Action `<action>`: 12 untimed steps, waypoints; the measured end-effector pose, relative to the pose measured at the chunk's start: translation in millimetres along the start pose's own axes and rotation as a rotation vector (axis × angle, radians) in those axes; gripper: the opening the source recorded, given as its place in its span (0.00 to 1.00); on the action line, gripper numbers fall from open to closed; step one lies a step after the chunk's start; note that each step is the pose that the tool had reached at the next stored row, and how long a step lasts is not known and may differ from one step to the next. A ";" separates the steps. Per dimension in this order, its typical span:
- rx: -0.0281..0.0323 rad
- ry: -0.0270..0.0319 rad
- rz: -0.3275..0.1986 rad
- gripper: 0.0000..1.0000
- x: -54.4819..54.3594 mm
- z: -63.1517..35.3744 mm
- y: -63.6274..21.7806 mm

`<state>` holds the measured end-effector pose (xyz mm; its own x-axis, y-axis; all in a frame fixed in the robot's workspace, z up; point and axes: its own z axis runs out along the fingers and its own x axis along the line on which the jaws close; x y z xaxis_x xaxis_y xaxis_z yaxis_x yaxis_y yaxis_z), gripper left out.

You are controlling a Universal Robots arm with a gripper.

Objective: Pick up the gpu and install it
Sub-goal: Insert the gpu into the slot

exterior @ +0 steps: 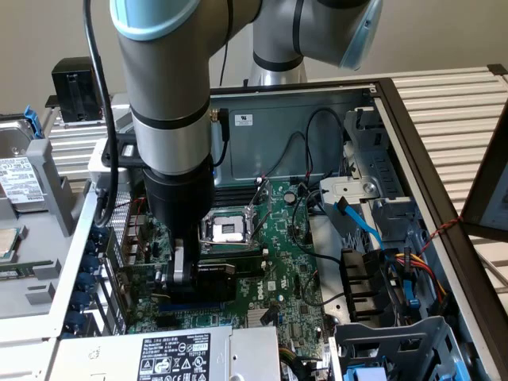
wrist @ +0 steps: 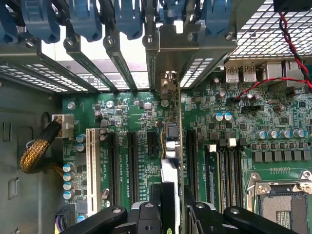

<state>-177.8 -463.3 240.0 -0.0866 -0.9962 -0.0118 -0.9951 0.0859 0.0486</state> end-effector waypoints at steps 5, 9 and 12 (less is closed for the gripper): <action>0.0007 0.0010 -0.003 0.27 -0.5 0.2 0.2; 0.0010 0.0018 -0.007 0.27 -0.8 0.3 0.8; 0.0009 0.0022 -0.011 0.27 -0.8 0.2 1.1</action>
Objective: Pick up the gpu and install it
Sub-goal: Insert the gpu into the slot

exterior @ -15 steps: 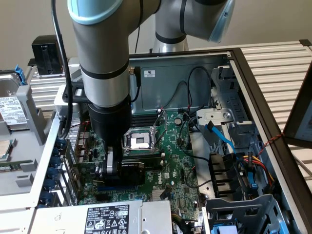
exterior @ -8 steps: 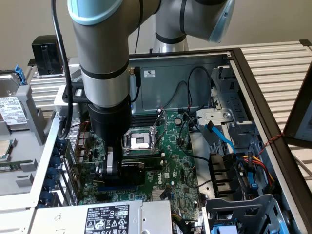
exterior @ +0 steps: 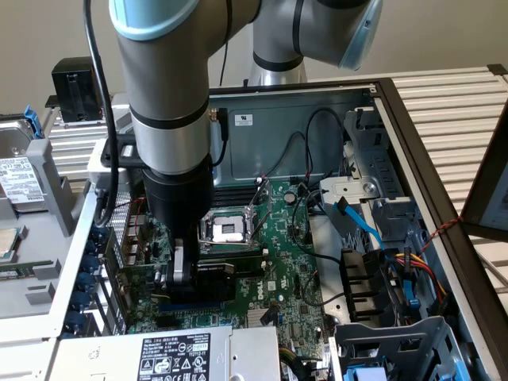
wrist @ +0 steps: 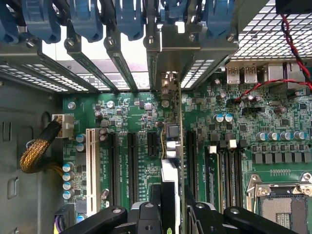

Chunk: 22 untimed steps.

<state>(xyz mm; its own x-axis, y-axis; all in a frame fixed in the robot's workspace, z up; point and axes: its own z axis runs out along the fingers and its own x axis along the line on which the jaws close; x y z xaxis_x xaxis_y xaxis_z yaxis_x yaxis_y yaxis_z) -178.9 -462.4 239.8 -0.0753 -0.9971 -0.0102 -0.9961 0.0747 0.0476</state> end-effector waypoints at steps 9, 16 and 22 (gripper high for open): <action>0.0007 0.0004 -0.010 0.27 0.0 0.0 0.1; 0.0040 0.0012 -0.033 0.27 0.0 0.0 0.3; 0.0039 0.0019 -0.045 0.27 0.0 0.0 0.5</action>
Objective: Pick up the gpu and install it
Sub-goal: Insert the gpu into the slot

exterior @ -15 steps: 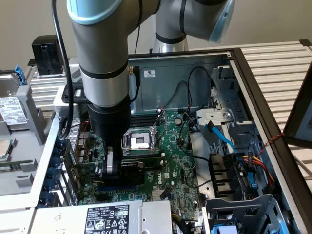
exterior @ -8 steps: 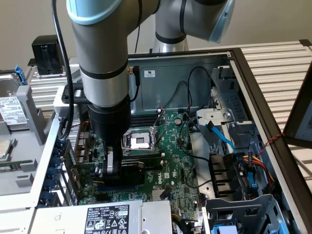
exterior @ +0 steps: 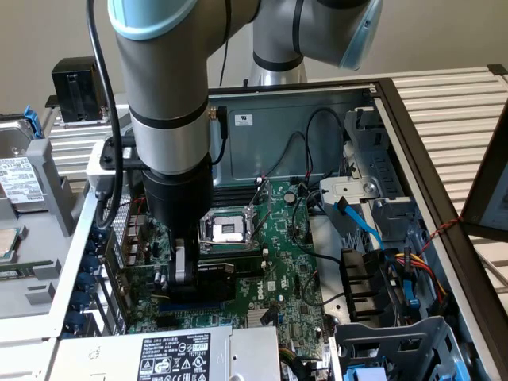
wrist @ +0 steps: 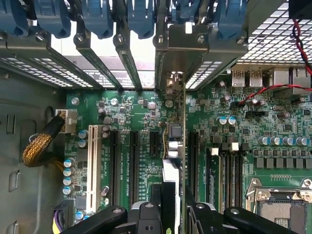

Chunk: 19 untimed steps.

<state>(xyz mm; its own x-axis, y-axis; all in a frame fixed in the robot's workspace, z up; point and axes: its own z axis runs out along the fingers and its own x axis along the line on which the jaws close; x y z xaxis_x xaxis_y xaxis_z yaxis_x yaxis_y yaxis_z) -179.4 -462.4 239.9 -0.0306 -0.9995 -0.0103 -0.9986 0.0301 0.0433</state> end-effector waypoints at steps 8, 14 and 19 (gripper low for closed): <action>-0.0001 0.0001 -0.007 0.27 0.0 0.1 0.6; -0.0002 0.0003 -0.009 0.27 0.0 0.1 0.6; 0.0000 0.0004 -0.011 0.27 0.0 0.1 1.0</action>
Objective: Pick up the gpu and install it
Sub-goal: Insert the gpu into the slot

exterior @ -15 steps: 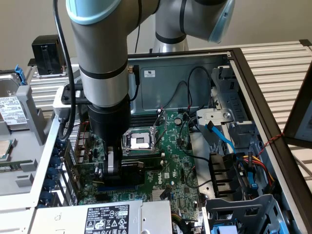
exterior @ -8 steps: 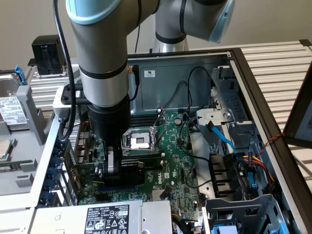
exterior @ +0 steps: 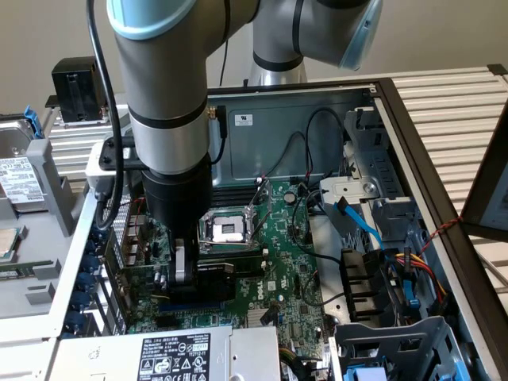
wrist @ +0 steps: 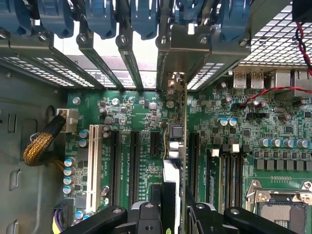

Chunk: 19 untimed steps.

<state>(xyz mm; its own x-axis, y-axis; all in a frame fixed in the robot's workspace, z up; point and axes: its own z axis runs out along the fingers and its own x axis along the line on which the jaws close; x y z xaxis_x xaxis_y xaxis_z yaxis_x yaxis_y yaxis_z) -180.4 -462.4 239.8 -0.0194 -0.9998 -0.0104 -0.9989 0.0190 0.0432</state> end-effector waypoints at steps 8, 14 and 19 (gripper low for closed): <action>-0.0002 0.0002 -0.004 0.27 0.0 0.0 1.0; -0.0002 0.0002 -0.006 0.27 0.0 0.2 1.1; -0.0002 0.0004 -0.008 0.27 0.1 0.6 1.1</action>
<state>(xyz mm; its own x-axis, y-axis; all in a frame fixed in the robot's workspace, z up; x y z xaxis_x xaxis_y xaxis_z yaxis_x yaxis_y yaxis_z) -181.6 -462.4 239.3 -0.0110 -0.9999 -0.0103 -0.9990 0.0105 0.0433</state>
